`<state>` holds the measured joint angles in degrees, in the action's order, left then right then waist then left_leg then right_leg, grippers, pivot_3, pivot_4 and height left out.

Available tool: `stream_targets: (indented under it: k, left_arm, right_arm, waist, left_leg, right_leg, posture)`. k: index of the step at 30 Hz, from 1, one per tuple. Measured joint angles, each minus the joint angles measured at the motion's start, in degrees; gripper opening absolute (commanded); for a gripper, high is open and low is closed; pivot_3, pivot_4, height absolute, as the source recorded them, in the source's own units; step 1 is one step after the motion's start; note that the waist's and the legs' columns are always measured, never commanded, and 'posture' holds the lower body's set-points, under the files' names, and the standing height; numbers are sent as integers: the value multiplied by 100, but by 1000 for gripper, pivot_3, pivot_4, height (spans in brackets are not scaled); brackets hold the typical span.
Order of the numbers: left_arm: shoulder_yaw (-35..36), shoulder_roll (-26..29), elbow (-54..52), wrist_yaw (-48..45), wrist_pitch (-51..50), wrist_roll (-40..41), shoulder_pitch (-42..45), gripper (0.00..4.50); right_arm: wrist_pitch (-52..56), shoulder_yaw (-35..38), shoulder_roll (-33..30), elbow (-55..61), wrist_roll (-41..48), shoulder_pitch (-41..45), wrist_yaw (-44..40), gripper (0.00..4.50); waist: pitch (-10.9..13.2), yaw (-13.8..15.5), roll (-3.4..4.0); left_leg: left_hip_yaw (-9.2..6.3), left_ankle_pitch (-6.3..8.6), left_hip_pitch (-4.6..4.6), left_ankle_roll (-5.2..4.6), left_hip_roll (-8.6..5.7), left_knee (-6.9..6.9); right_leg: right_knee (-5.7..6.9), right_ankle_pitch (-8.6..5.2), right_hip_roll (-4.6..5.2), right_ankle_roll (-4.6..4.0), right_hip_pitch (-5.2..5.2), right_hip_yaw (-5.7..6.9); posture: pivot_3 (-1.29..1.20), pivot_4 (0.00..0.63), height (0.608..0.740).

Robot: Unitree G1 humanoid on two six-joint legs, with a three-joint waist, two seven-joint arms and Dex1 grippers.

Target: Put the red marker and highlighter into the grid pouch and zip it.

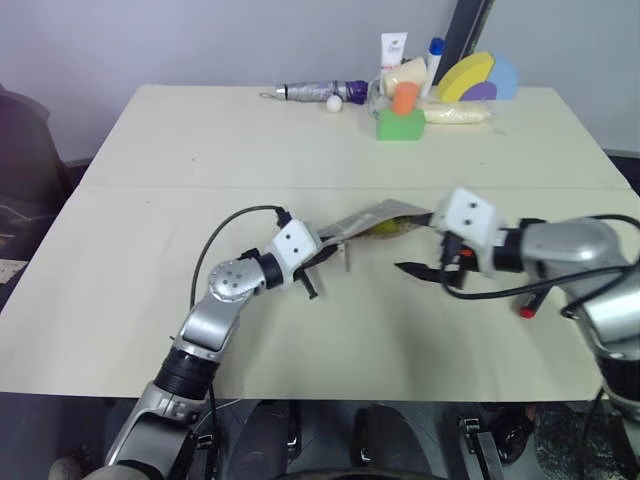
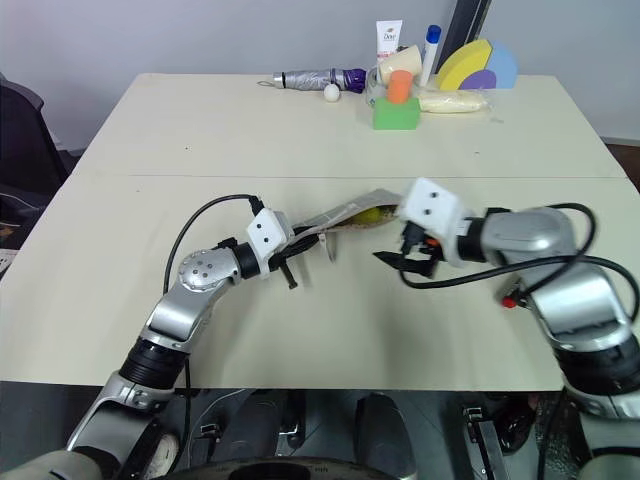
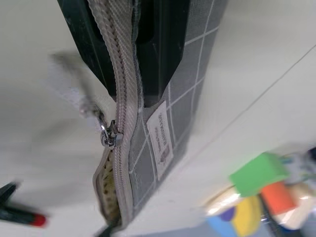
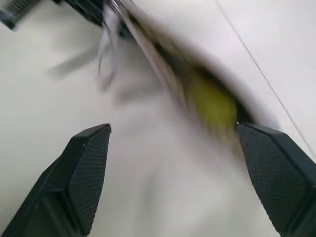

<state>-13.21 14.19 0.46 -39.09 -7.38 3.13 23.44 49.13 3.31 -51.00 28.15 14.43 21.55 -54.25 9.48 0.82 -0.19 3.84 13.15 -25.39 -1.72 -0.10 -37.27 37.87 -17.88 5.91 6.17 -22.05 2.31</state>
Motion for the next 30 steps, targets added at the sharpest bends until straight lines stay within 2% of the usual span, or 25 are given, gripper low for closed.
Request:
stream_targets:
  k: [7,10,15,20,23,29,30]
  left_arm:
    - [16,-369,699,178,11,-11,370,0]
    - [-71,-502,1089,128,235,-24,597,0]
    - [-233,-641,1530,-71,696,-99,752,0]
    - [-347,-761,1699,-195,945,-135,859,0]
    - [-353,-765,1740,-195,1014,-140,860,0]
    - [-350,-764,1742,-115,1043,-145,859,0]
    - [-350,-763,1742,-92,1043,-145,859,0]
  right_arm:
    - [1461,1704,146,80,31,-998,1092,4321]
    - [2382,2564,783,101,-136,-1226,1845,4321]
    - [3173,2918,1672,309,-504,-1423,2931,4321]
    - [3443,3194,2481,351,-863,-1238,3822,4321]
    - [3469,3354,2855,273,-880,-1139,4057,3493]
    - [3434,3398,2971,-48,-856,-930,4218,319]
    - [3424,3392,2942,-97,-853,-886,4221,249]
  waist:
    - [0,-2,0]
    - [-4,13,-1]
    - [-6,-15,4]
    - [-6,-11,4]
    - [-7,-10,5]
    - [-7,-14,5]
    - [-7,-14,5]
  left_leg:
    - [0,0,1,0,-1,-3]
    - [-3,0,1,0,-1,-2]
    - [1,-1,1,1,-3,3]
    - [3,-1,0,1,-4,2]
    - [3,-1,0,1,-4,2]
    - [4,-1,1,0,-6,1]
    - [4,-1,1,0,-6,2]
  right_leg:
    - [2,0,-1,0,1,1]
    - [2,0,-3,0,3,3]
    - [5,0,-5,0,-6,-2]
    - [7,0,-6,0,-10,-4]
    - [9,0,-9,1,-10,-4]
    - [11,0,-14,1,-10,-4]
    - [11,0,-19,1,-10,-4]
  posture:
    - [0,150,740]
    - [0,150,740]
    - [0,150,740]
    - [0,150,740]
    - [0,150,740]
    - [0,150,740]
    - [0,150,740]
